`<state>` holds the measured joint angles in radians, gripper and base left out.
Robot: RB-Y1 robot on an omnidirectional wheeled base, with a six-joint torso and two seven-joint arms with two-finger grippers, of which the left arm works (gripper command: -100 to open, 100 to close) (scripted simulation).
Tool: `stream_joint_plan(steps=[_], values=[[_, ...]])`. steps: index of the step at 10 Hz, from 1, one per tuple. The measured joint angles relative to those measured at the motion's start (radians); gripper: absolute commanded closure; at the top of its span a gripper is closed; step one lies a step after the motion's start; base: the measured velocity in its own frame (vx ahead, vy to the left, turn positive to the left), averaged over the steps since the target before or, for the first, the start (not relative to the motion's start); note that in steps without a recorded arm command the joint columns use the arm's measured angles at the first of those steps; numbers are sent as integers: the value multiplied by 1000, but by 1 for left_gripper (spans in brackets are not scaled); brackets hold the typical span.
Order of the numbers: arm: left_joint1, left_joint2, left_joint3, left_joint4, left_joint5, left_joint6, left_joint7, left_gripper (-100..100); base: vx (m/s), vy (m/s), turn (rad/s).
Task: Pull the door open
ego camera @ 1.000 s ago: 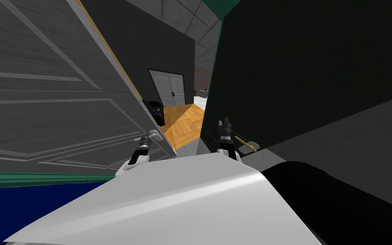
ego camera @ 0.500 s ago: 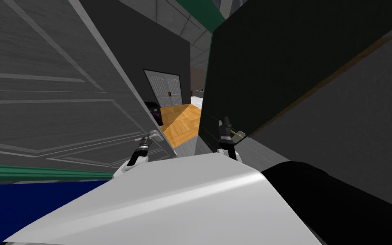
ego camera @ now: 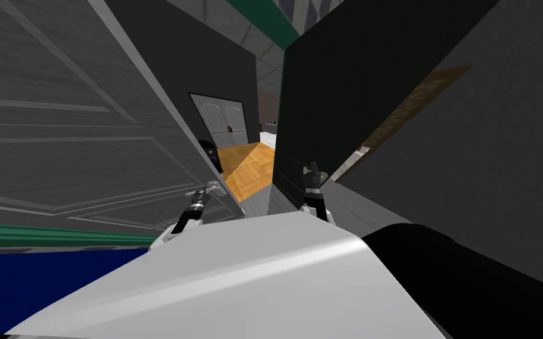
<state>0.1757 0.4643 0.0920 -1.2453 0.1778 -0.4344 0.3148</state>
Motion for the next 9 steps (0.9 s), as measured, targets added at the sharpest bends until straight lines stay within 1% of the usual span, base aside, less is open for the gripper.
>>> stream_joint_plan(steps=[2, 3, 4, 5, 6, 7, 9], values=[[23, 21, -21, -16, 1, -13, 20, 100, -243, 71, -130], [35, 31, -32, -22, 1, -23, 31, 100, -102, 16, -36], [40, 30, -37, -21, 0, -23, 33, 100, -167, 16, -143], [51, 42, -41, -24, 1, -33, 40, 100, -210, 73, -125], [58, 49, -47, -25, 1, -46, 48, 100, -234, 88, -200], [73, 62, -53, -35, 2, -58, 57, 100, -247, 59, -154], [100, 87, -68, -45, 3, -90, 78, 100, -215, 46, -114]])
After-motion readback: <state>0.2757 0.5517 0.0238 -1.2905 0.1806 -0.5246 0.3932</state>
